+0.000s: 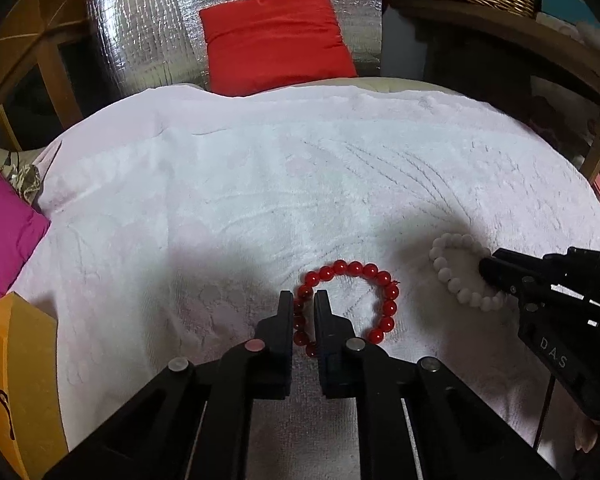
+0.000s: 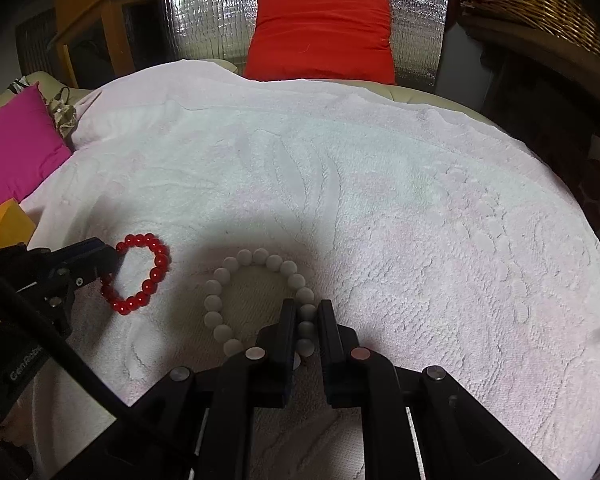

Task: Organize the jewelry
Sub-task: 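Lower the right tool onto the white bead bracelet while the left tool approaches the red bracelet, then close the left tool on the red bead bracelet while the right tool grips the white bracelet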

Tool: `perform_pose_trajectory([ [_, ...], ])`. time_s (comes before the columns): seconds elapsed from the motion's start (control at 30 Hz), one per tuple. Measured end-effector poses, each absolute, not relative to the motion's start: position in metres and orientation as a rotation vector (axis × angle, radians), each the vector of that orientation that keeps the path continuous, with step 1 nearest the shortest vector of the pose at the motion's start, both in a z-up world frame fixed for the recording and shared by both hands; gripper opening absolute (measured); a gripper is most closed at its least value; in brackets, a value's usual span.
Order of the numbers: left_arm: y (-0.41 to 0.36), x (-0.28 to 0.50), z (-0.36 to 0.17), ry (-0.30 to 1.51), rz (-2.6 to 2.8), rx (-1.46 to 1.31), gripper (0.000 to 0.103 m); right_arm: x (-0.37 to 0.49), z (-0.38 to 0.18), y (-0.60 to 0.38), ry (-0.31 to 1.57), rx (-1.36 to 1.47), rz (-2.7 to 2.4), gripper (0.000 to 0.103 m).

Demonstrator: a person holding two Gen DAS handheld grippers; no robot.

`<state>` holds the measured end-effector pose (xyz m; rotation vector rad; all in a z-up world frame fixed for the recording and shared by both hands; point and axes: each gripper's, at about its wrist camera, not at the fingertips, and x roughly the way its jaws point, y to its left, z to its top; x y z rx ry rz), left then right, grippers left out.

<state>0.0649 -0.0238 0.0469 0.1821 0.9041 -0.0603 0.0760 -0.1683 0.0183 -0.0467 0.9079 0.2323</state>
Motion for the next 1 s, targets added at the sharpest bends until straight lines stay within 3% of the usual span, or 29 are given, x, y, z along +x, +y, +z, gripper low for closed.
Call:
perform_pose_trajectory([
  [0.07,-0.025,0.065,0.046,0.907,-0.063,0.193,0.015,0.076,0.018,-0.168,0.907,-0.048,0.232,0.012],
  [0.2,-0.026,0.065,0.047,0.9,-0.056,0.202,0.043,0.076,0.018,-0.168,0.907,-0.048,0.233,0.012],
  [0.33,-0.03,0.062,0.049,0.889,-0.057,0.212,0.054,0.076,0.018,-0.168,0.906,-0.049,0.233,0.012],
  [0.57,-0.033,0.065,0.039,0.909,-0.075,0.251,0.053,0.078,0.019,-0.173,0.91,-0.015,0.243,0.012],
  [0.73,-0.031,0.069,0.035,0.929,-0.103,0.223,0.019,0.083,0.021,-0.189,0.901,0.042,0.207,0.012],
  [0.8,-0.031,0.069,0.037,0.929,-0.111,0.212,0.015,0.086,0.02,-0.194,0.909,0.068,0.21,0.012],
  [1.0,-0.027,0.066,0.044,0.922,-0.126,0.188,0.015,0.089,0.02,-0.204,0.918,0.12,0.237,0.012],
])
